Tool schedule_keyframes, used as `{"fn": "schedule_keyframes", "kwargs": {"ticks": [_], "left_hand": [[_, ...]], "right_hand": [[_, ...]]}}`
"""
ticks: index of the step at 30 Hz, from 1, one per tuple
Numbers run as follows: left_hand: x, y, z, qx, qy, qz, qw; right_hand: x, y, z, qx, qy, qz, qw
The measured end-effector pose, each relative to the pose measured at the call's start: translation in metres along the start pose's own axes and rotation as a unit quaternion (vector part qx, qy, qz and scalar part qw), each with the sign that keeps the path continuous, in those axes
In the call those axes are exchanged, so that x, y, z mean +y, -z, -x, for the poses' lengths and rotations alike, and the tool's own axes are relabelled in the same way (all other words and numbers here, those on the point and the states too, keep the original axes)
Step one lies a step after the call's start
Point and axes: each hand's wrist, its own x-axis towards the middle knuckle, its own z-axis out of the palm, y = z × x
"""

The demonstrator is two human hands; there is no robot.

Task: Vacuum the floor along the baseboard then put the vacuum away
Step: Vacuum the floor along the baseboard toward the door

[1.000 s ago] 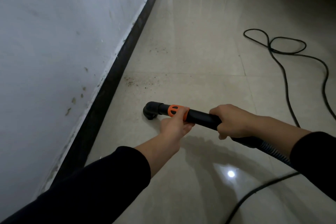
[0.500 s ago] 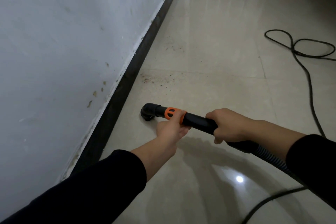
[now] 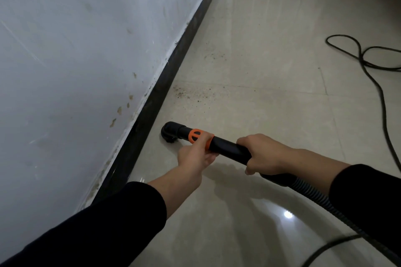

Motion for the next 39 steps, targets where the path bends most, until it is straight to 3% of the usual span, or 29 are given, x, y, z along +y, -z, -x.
{"fn": "schedule_keyframes", "kwargs": {"ticks": [20, 39], "left_hand": [[0.015, 0.017, -0.031, 0.033, -0.055, -0.025, 0.998], [-0.001, -0.030, -0.013, -0.034, -0.045, -0.036, 0.998]], "right_hand": [[-0.037, -0.015, -0.009, 0.072, 0.035, 0.043, 0.996], [-0.006, 0.002, 0.030, 0.087, -0.036, 0.050, 0.994]]}}
